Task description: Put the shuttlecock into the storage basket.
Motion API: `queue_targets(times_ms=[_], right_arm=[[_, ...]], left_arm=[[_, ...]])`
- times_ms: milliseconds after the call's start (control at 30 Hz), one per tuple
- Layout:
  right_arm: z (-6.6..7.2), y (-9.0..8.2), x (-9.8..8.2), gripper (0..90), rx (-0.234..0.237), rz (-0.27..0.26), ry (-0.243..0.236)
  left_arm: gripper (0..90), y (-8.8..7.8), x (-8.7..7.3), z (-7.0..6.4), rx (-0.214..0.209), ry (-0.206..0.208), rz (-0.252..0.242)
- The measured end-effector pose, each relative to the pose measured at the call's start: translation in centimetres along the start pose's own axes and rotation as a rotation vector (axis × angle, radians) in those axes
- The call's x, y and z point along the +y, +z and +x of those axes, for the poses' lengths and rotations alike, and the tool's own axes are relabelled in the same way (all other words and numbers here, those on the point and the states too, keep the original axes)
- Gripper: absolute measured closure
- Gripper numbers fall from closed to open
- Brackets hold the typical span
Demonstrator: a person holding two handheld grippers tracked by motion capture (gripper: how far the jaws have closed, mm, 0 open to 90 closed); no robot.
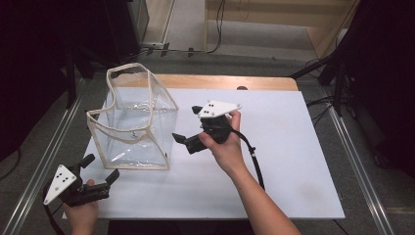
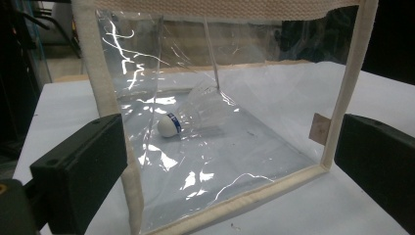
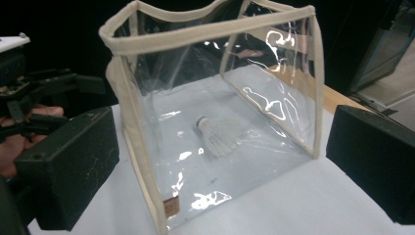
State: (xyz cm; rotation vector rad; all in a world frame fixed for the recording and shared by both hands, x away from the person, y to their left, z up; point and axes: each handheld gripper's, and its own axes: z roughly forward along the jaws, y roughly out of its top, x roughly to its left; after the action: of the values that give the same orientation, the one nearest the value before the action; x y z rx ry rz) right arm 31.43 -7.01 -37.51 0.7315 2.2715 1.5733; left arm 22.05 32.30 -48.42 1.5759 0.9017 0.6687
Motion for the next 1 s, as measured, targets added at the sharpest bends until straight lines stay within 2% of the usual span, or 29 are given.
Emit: queue_targets(times_ms=[500,1000], right_arm=[[-1.8,-2.5,-4.5,0.0,-0.072,0.007,0.052],[-3.3,-5.2,-8.4,0.0,-0.129,-0.009,0.106]], left_arm=[[0.0,0.0,0.0,0.0,0.001,0.002,0.001],[0.0,0.0,0.0,-0.1,0.002,0.002,0.002]])
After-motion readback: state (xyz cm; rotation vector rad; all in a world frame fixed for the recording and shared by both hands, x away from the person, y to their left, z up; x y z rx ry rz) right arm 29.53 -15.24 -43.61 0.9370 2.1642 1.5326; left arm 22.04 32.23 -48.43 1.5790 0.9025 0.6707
